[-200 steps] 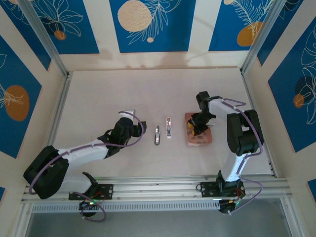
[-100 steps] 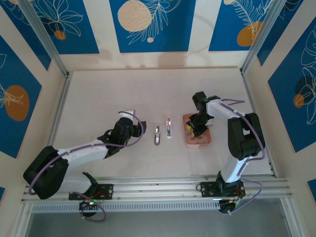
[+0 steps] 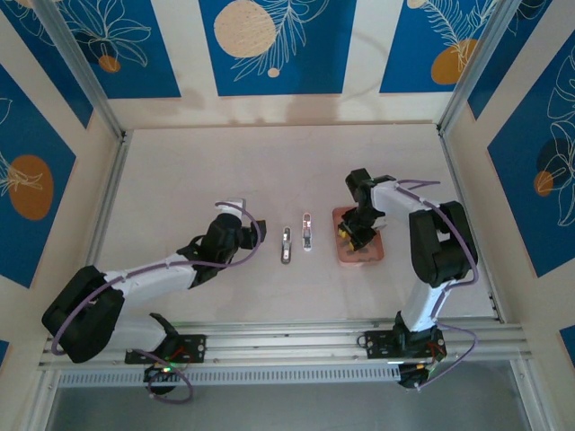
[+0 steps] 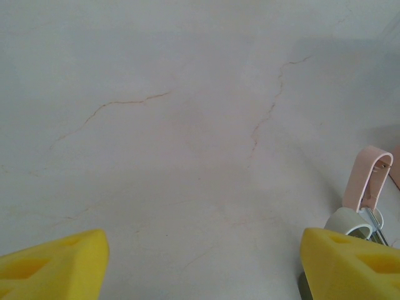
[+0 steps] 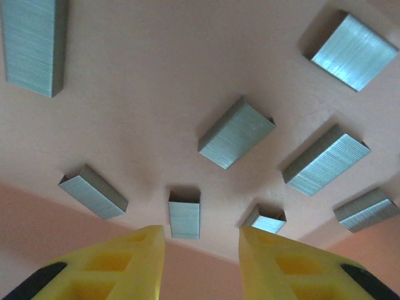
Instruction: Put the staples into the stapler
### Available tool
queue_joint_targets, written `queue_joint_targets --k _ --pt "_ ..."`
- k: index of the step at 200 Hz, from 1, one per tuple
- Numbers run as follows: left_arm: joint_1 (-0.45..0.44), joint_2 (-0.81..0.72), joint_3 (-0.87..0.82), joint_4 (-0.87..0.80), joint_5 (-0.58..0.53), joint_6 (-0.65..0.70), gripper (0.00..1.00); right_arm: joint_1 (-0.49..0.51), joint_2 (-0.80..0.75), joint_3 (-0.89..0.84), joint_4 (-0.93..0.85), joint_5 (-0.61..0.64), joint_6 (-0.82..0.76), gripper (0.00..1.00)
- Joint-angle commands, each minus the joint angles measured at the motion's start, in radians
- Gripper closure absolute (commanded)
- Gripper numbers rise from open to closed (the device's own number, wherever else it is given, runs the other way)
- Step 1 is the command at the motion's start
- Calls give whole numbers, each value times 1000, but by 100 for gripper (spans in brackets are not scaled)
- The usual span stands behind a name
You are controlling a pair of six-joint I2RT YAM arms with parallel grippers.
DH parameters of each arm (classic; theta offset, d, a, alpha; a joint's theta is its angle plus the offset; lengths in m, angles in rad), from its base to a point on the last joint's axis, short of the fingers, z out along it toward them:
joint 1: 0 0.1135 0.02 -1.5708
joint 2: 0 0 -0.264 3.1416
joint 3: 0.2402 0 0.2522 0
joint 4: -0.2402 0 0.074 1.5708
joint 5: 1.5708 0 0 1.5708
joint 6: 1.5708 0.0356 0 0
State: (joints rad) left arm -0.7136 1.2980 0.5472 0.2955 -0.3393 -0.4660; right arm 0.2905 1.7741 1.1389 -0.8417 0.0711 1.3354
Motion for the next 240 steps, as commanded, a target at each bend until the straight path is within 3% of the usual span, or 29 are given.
queue_joint_targets --k 1,90,159,174,240 --pt "11 0 23 -6 18 -15 20 12 9 -2 1 21 -12 63" --pt "11 -1 30 -17 17 -10 20 12 56 -27 44 25 -13 65" --pt "11 -3 35 -25 16 -8 20 7 79 -51 66 26 -17 73" --pt "10 -2 37 -27 19 -6 21 7 76 -54 69 23 -18 80" --pt "10 -6 47 -33 24 -3 21 9 13 -62 81 26 -17 83"
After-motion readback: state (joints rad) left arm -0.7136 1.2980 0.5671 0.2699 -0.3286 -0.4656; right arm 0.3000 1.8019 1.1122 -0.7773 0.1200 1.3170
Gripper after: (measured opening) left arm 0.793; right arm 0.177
